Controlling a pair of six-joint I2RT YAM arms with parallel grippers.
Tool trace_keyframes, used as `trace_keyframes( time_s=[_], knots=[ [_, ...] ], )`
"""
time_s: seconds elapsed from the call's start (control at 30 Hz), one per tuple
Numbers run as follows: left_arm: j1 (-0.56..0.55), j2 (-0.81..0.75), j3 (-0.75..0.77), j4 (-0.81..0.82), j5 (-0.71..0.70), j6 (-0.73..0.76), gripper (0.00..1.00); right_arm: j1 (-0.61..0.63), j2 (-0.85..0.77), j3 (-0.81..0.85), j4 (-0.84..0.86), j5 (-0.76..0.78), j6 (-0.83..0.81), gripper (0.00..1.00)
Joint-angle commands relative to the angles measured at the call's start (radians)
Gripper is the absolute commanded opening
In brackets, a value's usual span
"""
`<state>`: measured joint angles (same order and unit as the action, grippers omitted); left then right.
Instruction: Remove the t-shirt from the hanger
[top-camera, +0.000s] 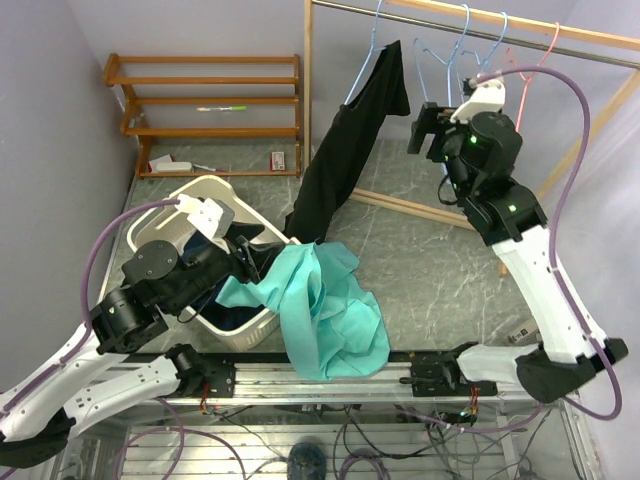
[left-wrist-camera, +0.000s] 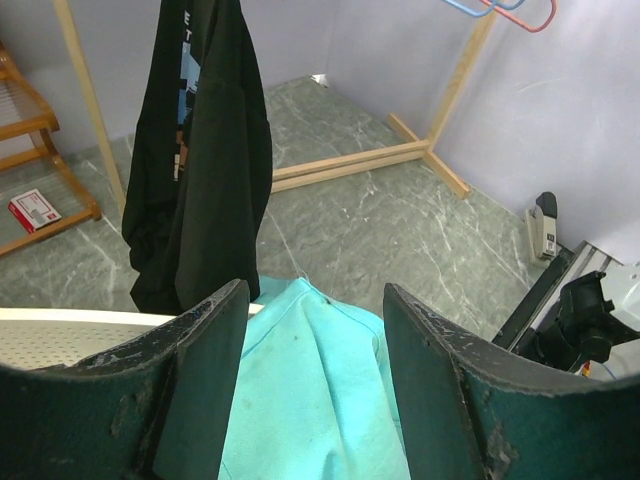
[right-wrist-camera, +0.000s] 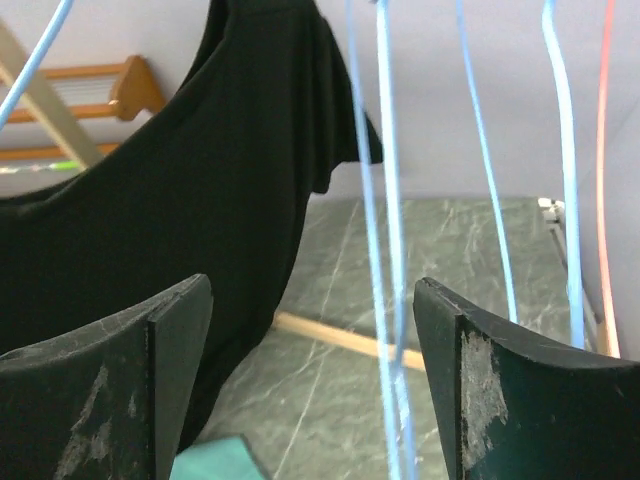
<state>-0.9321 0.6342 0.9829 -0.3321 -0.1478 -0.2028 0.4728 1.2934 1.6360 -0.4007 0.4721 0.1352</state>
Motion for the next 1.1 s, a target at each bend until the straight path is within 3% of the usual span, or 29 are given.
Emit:
trace_keyframes(
  time_s=[0.0, 0.17, 0.4, 0.5, 0.83, 0.93, 1.07],
  knots=[
    [-0.002, 0.007, -0.007, 0.01, 0.015, -0.011, 0.67, -0.002, -0.115, -0.038, -0.133, -0.148, 0.068, 0.83],
    [-0.001, 0.007, -0.006, 0.007, 0.002, -0.009, 0.67, -0.002, -0.273, -0.173, -0.218, -0.336, 0.127, 0.86],
    [-0.002, -0.031, -0.003, -0.068, -0.061, 0.0, 0.67, -0.002, -0.442, -0.475, -0.204, -0.854, 0.147, 0.86],
    [-0.001, -0.07, -0.02, -0.1, -0.104, -0.003, 0.68, 0.0, -0.482, -0.574, -0.207, -0.969, 0.146, 0.85],
    [-0.002, -0.155, -0.064, -0.181, -0.188, -0.037, 0.67, 0.082, -0.609, -0.901, -0.102, -1.068, 0.285, 0.79],
    [-0.001, -0.165, -0.069, -0.205, -0.209, -0.04, 0.67, 0.188, -0.639, -1.014, -0.019, -1.009, 0.362, 0.79],
    [-0.001, -0.181, -0.077, -0.219, -0.217, -0.046, 0.67, 0.439, -0.595, -1.118, 0.051, -0.784, 0.444, 0.79]
  ],
)
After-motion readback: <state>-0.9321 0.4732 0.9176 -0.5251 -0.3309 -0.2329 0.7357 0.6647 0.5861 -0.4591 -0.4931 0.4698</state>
